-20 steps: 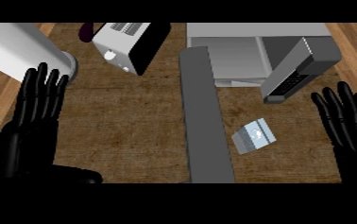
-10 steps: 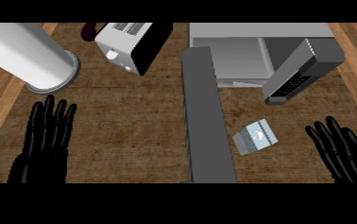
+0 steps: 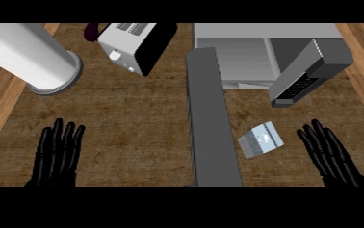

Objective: Pick up the milk, place it into the microwave and close the microwave

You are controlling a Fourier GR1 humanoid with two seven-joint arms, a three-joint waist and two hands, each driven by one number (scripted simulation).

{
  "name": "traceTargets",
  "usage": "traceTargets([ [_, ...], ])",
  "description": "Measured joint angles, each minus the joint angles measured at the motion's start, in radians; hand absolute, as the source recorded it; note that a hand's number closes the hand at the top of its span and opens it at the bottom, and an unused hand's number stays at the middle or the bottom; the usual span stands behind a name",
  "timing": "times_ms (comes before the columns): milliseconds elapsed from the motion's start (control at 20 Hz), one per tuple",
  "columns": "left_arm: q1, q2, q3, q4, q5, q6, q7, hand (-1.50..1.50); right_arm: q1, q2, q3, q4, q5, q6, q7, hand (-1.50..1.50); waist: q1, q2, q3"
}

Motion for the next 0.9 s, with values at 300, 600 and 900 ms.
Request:
traceTargets([
  [300, 0.089, 0.015, -0.019, -0.002, 0.007, -0.027, -0.081, -1.5, 0.004, 0.019, -0.02, 0.144, 0.039, 0.025, -0.124, -1.5, 0.001, 0.0, 0.0],
  [600, 0.146, 0.02, -0.03, 0.012, 0.006, -0.048, -0.152, -1.5, -0.087, 0.055, -0.062, 0.377, 0.122, -0.035, -0.254, -1.5, 0.005, 0.001, 0.0],
  [900, 0.181, 0.034, -0.028, 0.014, 0.022, -0.064, -0.181, -1.5, -0.182, 0.061, -0.113, 0.608, 0.181, -0.093, -0.369, -1.5, 0.006, 0.001, 0.0],
])
